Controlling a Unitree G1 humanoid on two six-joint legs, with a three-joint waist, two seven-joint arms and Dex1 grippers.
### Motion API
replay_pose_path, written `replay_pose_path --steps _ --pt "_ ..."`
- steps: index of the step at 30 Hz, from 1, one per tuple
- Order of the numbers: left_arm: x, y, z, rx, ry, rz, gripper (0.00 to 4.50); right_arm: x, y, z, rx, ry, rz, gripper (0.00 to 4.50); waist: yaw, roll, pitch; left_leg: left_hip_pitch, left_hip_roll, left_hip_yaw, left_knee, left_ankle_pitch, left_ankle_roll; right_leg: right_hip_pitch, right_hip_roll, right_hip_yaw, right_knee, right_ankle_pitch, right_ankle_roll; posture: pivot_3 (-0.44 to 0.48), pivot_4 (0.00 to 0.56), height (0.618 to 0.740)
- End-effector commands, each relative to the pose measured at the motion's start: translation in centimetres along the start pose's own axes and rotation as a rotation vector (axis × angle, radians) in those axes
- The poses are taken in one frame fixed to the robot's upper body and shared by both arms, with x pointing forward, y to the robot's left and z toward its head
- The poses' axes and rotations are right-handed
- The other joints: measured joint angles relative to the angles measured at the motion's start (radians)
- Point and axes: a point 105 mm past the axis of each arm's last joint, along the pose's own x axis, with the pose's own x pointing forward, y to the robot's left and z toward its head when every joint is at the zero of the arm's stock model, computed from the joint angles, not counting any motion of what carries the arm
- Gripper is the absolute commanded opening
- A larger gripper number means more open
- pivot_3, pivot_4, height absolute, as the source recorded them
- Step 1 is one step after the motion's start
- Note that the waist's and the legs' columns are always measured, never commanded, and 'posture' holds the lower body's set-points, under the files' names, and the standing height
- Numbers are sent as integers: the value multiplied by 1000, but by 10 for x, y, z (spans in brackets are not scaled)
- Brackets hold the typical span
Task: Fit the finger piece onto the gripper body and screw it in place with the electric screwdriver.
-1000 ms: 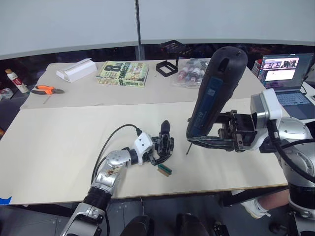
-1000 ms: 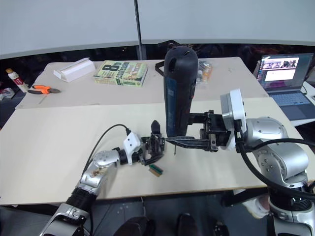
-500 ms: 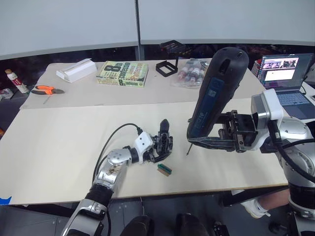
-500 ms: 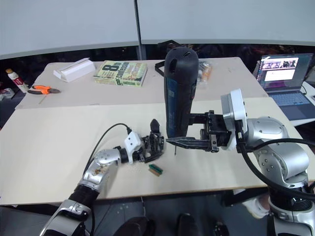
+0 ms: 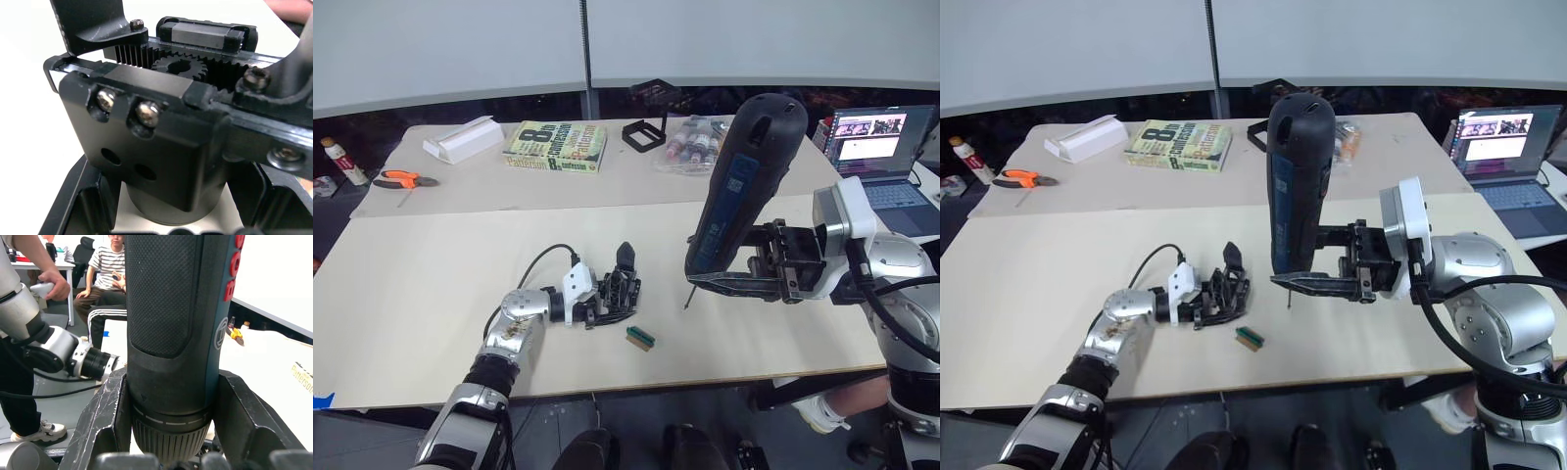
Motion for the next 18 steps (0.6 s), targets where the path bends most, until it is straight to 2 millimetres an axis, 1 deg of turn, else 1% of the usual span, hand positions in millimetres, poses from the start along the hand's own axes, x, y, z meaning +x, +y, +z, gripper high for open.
replay_pose_path --steps 1,5,7,9,10,11,12,15,18 --pt "0 5 8 64 -24 -16 2471 -1 1 15 -53 -26 11 1934 0 0 0 0 0 0 1 0 0 0 0 0 0 0 0 0 150 740" --pt "2 7 3 20 -15 2 2471 0 2 15 -51 -27 11 1934 2 0 0 -1 0 0 3 -1 1 0 0 0 0 0 0 0 150 740" --pt "1 5 1 -15 -23 -5 2471 0 2 15 -50 -27 11 1934 3 0 0 -1 0 0 3 -1 2 1 0 0 0 0 0 0 150 740" --pt "-2 3 1 -30 -26 3 3491 0 3 15 -49 -26 12 1934 2 0 0 -1 0 0 4 -1 2 1 0 0 0 0 0 0 150 740" --pt "-4 4 1 -27 -26 14 3786 0 3 15 -49 -26 13 1934 1 0 0 -1 0 0 4 -1 2 1 0 0 0 0 0 0 150 740" --pt "-8 4 1 -19 -27 36 4252 0 3 14 -48 -26 14 1934 0 0 0 -1 0 0 3 -1 2 1 0 0 0 0 0 0 150 740" --pt "-11 4 2 -13 -28 50 4452 -1 3 14 -48 -26 15 1934 -1 0 0 -1 0 0 3 -1 2 0 0 0 0 0 0 0 150 740" --pt "-23 0 5 -11 -46 100 4452 -1 3 14 -45 -26 19 1934 -6 0 0 -1 0 0 3 -1 2 0 0 0 0 0 0 0 150 740" --pt "-30 -12 8 8 -56 117 4452 -1 3 14 -41 -26 23 1934 -4 0 0 -1 0 0 2 -1 1 -1 0 0 1 0 0 0 150 740"
